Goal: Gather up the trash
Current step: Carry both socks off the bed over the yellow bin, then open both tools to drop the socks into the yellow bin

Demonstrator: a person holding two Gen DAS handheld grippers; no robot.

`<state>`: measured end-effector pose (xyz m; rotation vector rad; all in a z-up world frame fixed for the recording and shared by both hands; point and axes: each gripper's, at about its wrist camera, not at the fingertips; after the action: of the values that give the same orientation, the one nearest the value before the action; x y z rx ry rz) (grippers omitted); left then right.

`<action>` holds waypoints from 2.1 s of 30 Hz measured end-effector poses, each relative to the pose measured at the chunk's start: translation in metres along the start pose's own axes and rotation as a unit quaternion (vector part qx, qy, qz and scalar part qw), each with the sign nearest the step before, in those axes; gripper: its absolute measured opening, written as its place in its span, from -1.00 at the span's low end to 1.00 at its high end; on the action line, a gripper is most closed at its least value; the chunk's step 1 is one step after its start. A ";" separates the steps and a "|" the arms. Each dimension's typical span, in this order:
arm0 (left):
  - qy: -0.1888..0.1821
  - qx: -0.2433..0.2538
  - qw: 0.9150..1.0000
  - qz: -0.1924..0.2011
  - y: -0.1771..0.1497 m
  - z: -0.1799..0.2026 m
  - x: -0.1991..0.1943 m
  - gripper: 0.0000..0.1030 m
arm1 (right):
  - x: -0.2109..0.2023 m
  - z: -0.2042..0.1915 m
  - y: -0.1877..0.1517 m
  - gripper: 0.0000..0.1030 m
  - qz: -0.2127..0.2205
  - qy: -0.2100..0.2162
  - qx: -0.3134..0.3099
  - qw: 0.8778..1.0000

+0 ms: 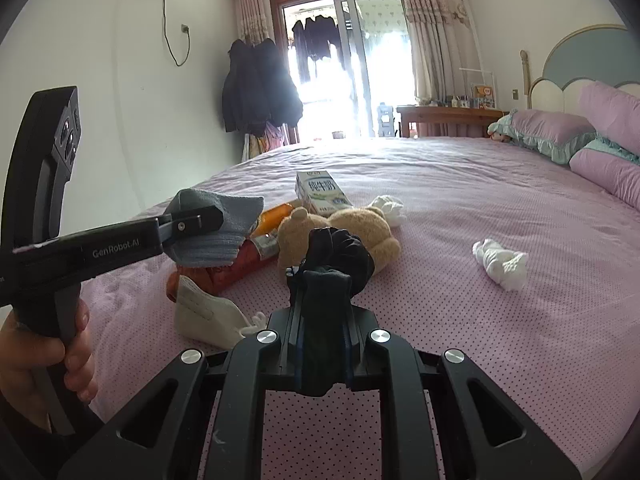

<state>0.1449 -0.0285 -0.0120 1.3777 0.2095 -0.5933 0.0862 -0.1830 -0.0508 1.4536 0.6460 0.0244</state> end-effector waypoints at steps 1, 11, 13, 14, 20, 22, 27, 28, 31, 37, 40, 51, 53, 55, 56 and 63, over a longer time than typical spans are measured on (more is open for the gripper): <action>0.000 0.002 1.000 0.006 0.003 0.002 -0.004 -0.83 | -0.005 -0.001 0.002 -0.73 0.005 -0.002 -0.002 1.000; -0.037 0.032 0.997 0.051 0.022 0.040 -0.043 -0.83 | -0.059 0.001 0.016 -0.73 0.046 -0.029 -0.008 0.998; -0.048 0.037 0.996 0.060 0.024 0.049 -0.050 -0.83 | -0.073 0.004 0.017 -0.73 0.054 -0.041 -0.006 0.998; -0.051 0.041 0.996 0.065 0.026 0.053 -0.053 -0.83 | -0.080 0.005 0.016 -0.73 0.056 -0.046 -0.004 0.997; -0.088 0.054 0.991 0.080 0.037 0.079 -0.075 -0.83 | -0.118 0.012 0.010 -0.73 0.065 -0.072 0.005 0.995; -0.106 0.065 0.989 0.078 0.033 0.093 -0.084 -0.83 | -0.131 0.017 0.005 -0.73 0.066 -0.080 0.013 0.995; -0.156 0.086 0.983 0.048 0.006 0.128 -0.091 -0.83 | -0.164 0.033 -0.012 -0.73 0.062 -0.111 0.031 0.991; -0.167 0.093 0.981 0.039 -0.002 0.137 -0.092 -0.83 | -0.172 0.036 -0.018 -0.73 0.059 -0.118 0.035 0.991; -0.200 0.109 0.974 0.010 -0.026 0.163 -0.090 -0.83 | -0.191 0.043 -0.035 -0.73 0.045 -0.145 0.045 0.987; -0.260 0.131 0.954 -0.072 -0.089 0.209 -0.068 -0.83 | -0.224 0.063 -0.093 -0.73 -0.010 -0.201 0.079 0.976; -0.285 0.136 0.939 -0.134 -0.129 0.227 -0.050 -0.83 | -0.232 0.077 -0.130 -0.73 -0.046 -0.220 0.110 0.968; -0.304 0.166 0.890 -0.296 -0.232 0.271 0.006 -0.83 | -0.245 0.107 -0.228 -0.73 -0.140 -0.248 0.218 0.933; -0.305 0.171 0.882 -0.316 -0.245 0.278 0.015 -0.83 | -0.246 0.110 -0.235 -0.73 -0.153 -0.253 0.224 0.929; -0.304 0.177 0.874 -0.334 -0.256 0.283 0.020 -0.83 | -0.246 0.114 -0.244 -0.73 -0.165 -0.255 0.236 0.923; -0.302 0.177 0.873 -0.341 -0.261 0.286 0.023 -0.78 | -0.246 0.116 -0.248 -0.73 -0.170 -0.255 0.241 0.921; -0.271 0.188 0.853 -0.404 -0.284 0.299 0.041 0.65 | -0.244 0.123 -0.271 -0.73 -0.207 -0.261 0.265 0.905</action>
<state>-0.0254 -0.3473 -0.2148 1.3993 0.2152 -1.7800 -0.1637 -0.4307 -0.2065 1.7089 0.5191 -0.9088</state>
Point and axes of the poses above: each gripper's, at about its wrist camera, not at the fingertips, and x roughly the way its jaws point, z to its right, y to its top, and after that the axes turned 4 degrees about -x, right-handed
